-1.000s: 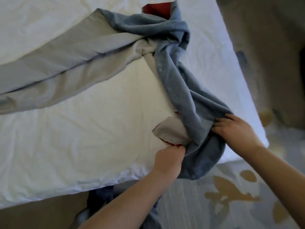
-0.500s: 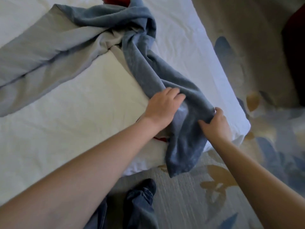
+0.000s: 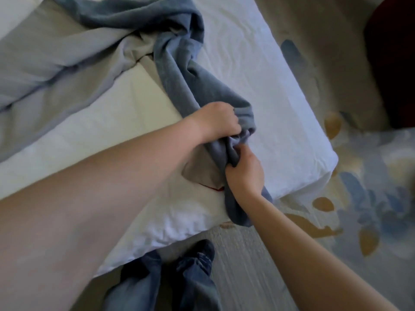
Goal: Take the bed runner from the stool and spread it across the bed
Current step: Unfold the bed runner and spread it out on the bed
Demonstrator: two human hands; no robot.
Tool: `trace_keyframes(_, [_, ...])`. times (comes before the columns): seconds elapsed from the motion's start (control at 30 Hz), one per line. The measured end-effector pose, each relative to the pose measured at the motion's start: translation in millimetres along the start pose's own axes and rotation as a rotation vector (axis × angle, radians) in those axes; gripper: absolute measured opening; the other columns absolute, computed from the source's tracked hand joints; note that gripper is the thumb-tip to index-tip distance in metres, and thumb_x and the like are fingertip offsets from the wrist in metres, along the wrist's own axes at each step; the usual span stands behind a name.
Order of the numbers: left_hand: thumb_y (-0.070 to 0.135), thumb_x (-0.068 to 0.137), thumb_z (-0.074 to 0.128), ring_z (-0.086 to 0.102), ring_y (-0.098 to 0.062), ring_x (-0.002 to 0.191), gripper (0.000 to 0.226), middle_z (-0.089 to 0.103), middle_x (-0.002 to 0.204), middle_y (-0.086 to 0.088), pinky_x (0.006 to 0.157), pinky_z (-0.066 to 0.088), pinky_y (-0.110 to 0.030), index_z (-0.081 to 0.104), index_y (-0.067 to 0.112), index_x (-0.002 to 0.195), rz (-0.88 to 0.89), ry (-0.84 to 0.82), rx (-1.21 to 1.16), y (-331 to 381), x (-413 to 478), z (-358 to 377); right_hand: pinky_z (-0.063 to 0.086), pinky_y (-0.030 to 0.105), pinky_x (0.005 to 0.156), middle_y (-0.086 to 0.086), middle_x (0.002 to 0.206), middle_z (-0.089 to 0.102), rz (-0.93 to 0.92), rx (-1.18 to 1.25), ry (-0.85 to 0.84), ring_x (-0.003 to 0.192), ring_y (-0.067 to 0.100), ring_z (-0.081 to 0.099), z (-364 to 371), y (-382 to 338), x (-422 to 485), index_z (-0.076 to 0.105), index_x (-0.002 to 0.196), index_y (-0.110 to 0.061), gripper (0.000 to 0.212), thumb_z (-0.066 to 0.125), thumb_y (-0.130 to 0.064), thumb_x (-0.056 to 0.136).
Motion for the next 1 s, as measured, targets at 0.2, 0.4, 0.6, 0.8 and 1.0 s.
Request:
trace_keyframes(0.2, [-0.003,0.064,0.058,0.057,-0.029,0.049,0.016,0.054,0.049,-0.01,0.063,0.057,-0.041,0.057,0.01,0.055,0.167,0.307,0.125,-53,-112,24,0.04,0.033,0.07,0.004,0.113,0.061,-0.022,-0.005,-0.071,0.102,0.028,0.06,71,-93,-27,0.049,0.12,-0.018,0.037,0.054,-0.014,0.085])
trace_keyframes(0.4, [-0.004,0.051,0.074,0.055,-0.029,0.051,0.024,0.055,0.053,-0.009,0.054,0.053,-0.036,0.056,0.01,0.055,0.185,0.136,0.167,-114,-190,86,0.044,0.034,0.083,0.011,0.117,0.057,-0.163,-0.061,-0.334,0.109,0.03,0.056,158,-175,-64,0.045,0.12,-0.011,0.039,0.053,-0.005,0.083])
trace_keyframes(0.6, [0.001,0.056,0.052,0.056,-0.031,0.054,0.009,0.056,0.054,-0.007,0.057,0.053,-0.038,0.057,0.009,0.055,0.159,0.154,0.009,-122,-215,104,0.049,0.034,0.067,0.002,0.107,0.063,-0.342,0.037,-0.078,0.093,0.025,0.061,122,-192,-90,0.061,0.117,-0.018,0.034,0.051,-0.012,0.085])
trace_keyframes(0.8, [0.009,0.062,0.046,0.057,-0.03,0.069,0.022,0.061,0.074,-0.006,0.059,0.046,-0.037,0.062,0.012,0.075,0.141,0.545,-0.1,-92,-178,4,0.045,0.035,0.092,0.0,0.121,0.049,0.073,0.231,0.353,0.115,0.019,0.046,45,-87,-94,0.05,0.127,-0.015,0.051,0.066,-0.018,0.079])
trace_keyframes(1.0, [0.03,0.071,0.065,0.03,-0.021,0.138,0.072,0.029,0.153,0.0,0.112,0.026,-0.041,0.039,0.032,0.138,0.288,-0.086,-0.03,-29,-104,47,0.049,0.026,0.08,0.007,0.121,0.055,0.541,0.524,-0.095,0.097,0.015,0.058,95,-20,-80,0.027,0.146,-0.016,0.093,0.082,-0.028,0.072])
Point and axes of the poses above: each hand's wrist, its own x-axis towards the middle knuckle, its own z-axis out of the palm, y = z × x, the point moved 10 cm from there along x, towards the middle knuckle
